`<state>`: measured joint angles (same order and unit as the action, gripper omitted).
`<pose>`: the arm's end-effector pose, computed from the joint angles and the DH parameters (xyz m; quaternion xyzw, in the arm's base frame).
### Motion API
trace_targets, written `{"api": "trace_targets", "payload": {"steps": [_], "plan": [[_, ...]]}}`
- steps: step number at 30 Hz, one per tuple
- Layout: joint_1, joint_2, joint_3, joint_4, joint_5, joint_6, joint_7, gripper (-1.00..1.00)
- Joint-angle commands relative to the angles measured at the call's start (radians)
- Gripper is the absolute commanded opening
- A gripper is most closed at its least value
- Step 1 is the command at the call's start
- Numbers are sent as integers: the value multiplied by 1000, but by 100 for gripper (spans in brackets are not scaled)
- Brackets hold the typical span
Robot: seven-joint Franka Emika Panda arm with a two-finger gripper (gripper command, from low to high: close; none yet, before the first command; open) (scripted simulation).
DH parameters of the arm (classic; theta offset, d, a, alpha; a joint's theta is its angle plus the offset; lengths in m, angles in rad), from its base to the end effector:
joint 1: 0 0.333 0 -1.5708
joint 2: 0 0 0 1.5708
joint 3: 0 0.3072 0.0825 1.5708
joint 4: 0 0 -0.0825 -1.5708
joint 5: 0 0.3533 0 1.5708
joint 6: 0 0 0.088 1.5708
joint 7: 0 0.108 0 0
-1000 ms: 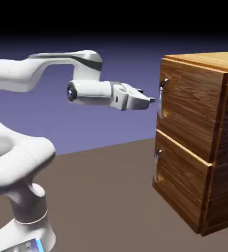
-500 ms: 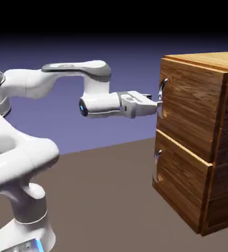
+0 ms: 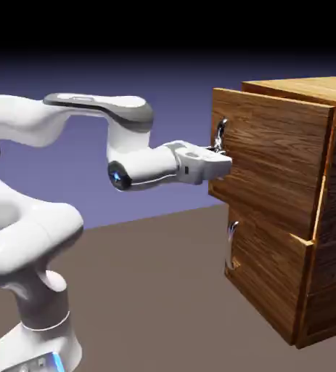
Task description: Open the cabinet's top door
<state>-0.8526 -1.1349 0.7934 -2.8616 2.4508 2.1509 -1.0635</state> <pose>0.3248 0.0115 0.4696 -0.6888 0.1617 -0.6007 0.3721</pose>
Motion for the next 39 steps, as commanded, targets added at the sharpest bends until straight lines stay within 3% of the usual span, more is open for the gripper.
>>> {"api": "trace_targets", "payload": {"steps": [1,9,17,27,39], "plan": [[4,-3,-35,-21,-37,-42,-1,-100],[-55,32,-311,-105,-368,-390,-39,-100],[-177,217,-541,-47,-716,-702,-151,-100],[-258,575,-715,188,-1102,-996,-323,-100],[-261,996,-788,600,-1418,-1275,-473,-100]]}}
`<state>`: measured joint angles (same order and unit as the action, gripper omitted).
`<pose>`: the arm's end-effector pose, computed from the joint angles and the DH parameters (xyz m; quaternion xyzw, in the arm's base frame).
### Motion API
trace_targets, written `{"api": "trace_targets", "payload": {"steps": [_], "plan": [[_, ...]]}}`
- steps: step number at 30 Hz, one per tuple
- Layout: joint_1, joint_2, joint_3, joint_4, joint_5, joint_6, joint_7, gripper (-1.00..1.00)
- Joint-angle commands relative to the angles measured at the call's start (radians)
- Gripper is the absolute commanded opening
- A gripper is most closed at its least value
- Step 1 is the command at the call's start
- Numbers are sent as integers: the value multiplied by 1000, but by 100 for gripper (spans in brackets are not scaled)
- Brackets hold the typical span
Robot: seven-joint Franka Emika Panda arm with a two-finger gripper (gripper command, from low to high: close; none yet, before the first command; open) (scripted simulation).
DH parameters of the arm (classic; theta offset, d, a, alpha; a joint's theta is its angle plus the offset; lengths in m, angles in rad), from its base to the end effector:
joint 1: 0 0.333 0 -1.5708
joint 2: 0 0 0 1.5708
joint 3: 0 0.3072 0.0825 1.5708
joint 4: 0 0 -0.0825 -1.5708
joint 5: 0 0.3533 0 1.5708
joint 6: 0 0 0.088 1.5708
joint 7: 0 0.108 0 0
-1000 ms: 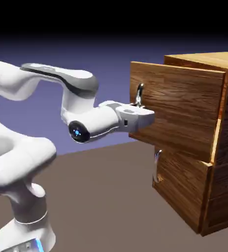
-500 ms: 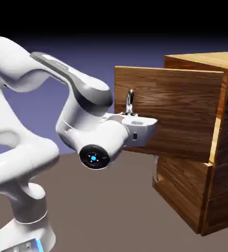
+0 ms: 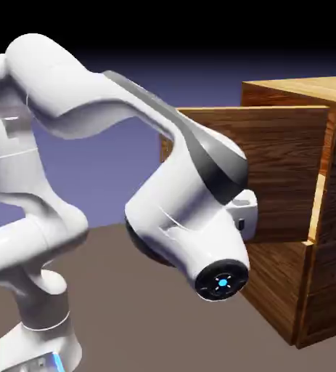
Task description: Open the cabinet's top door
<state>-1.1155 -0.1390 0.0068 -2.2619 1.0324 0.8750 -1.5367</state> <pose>0.2607 -0.2548 0.4736 -0.6825 -0.1843 -0.3522 0.6134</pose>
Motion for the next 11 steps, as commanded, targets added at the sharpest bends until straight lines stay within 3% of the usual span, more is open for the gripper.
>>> {"api": "trace_targets", "payload": {"steps": [1,9,10,11], "plan": [[3,31,-3,37,-19,-20,-8,-100],[8,241,5,301,-135,-164,-59,-100],[8,241,5,301,-135,-164,-59,100],[8,241,5,301,-135,-164,-59,100]]}}
